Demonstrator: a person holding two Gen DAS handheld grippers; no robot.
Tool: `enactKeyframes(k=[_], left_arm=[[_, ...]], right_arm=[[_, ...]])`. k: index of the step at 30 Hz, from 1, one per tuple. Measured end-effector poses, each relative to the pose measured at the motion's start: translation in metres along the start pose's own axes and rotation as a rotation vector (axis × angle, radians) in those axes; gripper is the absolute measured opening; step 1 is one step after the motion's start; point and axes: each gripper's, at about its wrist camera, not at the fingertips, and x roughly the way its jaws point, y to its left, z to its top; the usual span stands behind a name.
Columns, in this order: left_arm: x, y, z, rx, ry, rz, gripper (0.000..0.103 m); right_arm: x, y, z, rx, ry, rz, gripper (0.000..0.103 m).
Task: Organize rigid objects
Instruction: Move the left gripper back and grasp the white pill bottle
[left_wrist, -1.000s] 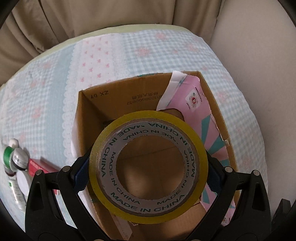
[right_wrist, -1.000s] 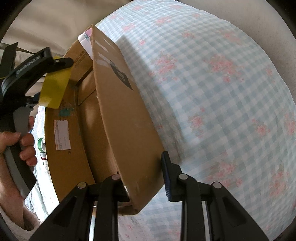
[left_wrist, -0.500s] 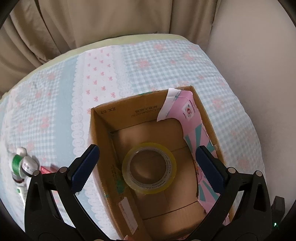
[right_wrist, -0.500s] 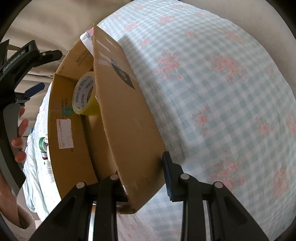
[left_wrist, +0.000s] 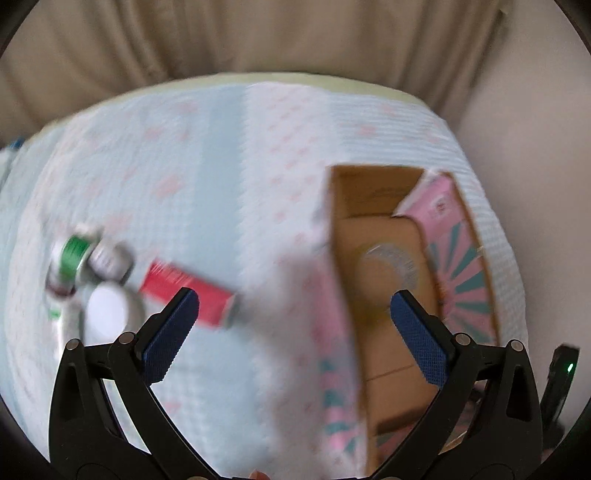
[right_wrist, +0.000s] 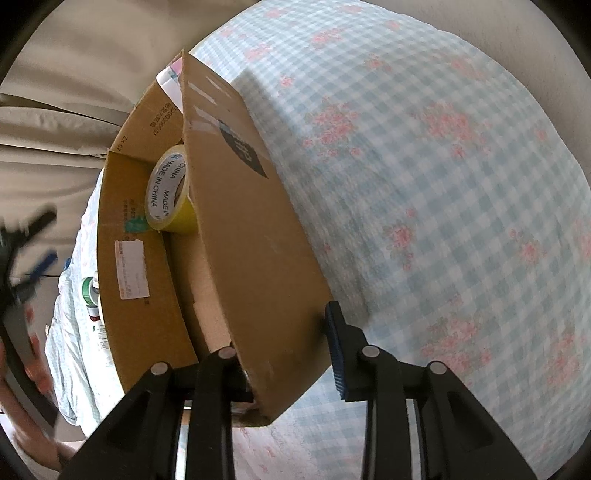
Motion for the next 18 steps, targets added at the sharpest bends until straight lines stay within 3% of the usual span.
enactKeyframes(k=[9, 14, 18], left_arm=[[-0.009, 0.132, -0.072, -0.202, 0.055, 0.157, 0.103], [-0.005, 0.195, -0.099, -0.22, 0.07, 0.246, 0.103], [0.002, 0.237, -0.1, -0.243, 0.078, 0.253, 0.103]], right_arm=[[-0.006, -0.018, 0.006, 0.016, 0.011, 0.069, 0.033], [-0.01, -0.031, 0.008, 0.033, 0.013, 0.115, 0.037], [-0.013, -0.035, 0.009, 0.037, 0.016, 0.131, 0.039]])
